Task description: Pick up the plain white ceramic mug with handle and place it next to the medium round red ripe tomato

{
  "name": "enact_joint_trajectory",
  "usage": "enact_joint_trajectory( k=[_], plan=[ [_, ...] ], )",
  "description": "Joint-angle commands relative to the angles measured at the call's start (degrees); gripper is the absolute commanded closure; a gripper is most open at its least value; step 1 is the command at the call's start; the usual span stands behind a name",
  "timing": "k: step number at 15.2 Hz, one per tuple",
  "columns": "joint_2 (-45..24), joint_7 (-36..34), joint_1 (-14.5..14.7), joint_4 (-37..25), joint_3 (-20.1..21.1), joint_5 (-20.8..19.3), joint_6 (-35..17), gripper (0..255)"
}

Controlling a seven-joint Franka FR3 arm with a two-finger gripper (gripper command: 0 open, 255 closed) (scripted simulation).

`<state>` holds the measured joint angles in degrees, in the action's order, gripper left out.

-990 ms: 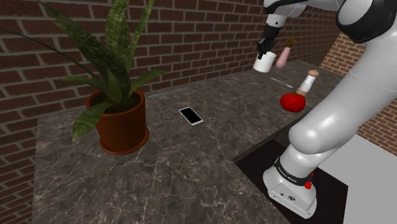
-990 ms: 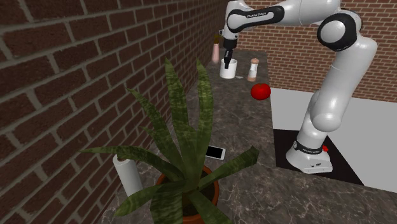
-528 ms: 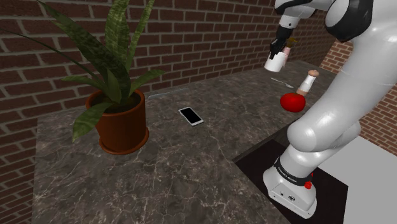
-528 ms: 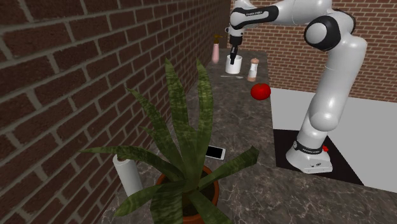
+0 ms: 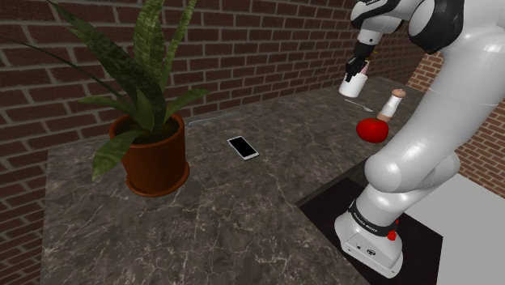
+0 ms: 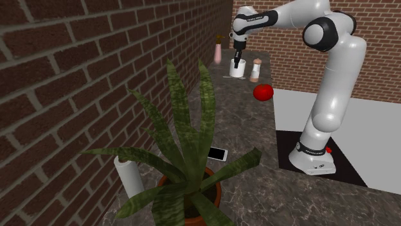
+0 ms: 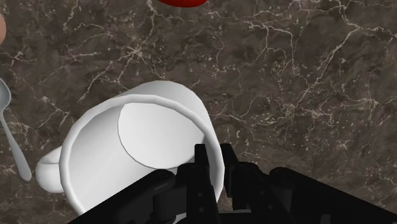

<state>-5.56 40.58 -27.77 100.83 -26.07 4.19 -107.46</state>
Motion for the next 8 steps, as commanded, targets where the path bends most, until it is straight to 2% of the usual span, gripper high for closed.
enact_joint_trajectory(
  k=[1, 8],
  plan=[
    [-0.3, 0.2, 0.0, 1.2, 0.0, 0.2, -1.5, 255],
    [-1.3, 0.7, -0.1, 5.5, 0.1, 0.8, -6.6, 255]
  ],
)
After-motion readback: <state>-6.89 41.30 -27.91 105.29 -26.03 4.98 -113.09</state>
